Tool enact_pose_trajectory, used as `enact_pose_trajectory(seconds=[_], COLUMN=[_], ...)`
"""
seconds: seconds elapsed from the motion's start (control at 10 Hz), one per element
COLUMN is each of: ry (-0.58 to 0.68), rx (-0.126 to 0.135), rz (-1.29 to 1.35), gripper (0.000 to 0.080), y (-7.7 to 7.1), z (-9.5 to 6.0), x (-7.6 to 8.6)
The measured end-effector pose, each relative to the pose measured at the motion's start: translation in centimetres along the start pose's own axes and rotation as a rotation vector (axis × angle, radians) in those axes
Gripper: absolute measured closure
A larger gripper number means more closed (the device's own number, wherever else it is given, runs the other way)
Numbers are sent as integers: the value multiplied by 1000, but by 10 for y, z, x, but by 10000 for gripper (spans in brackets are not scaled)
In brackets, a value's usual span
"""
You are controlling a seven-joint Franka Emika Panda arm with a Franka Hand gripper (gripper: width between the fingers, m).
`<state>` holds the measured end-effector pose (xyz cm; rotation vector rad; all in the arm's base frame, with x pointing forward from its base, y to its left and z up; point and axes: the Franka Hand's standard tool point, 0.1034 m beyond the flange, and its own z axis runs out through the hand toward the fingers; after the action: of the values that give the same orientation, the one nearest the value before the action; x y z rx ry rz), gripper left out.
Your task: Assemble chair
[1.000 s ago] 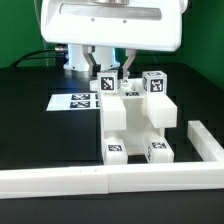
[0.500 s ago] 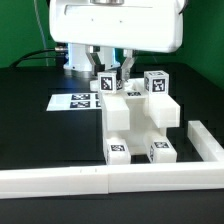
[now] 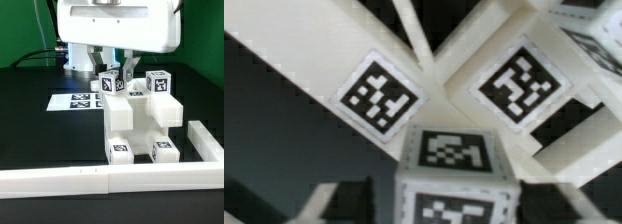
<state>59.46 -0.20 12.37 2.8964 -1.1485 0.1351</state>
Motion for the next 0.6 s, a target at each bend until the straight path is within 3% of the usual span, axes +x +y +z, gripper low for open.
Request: enact_pose_trajectory(seconds=[0.1,0.2,0.3,0.6], ry=[-1,0,0,-2], rx=[-3,-6,-7,-8], rz=[-13,-96,-203,-466], gripper=[314,188,158,151], y=[1,1,1,3], z=[2,2,2,3], x=[0,0,0,0])
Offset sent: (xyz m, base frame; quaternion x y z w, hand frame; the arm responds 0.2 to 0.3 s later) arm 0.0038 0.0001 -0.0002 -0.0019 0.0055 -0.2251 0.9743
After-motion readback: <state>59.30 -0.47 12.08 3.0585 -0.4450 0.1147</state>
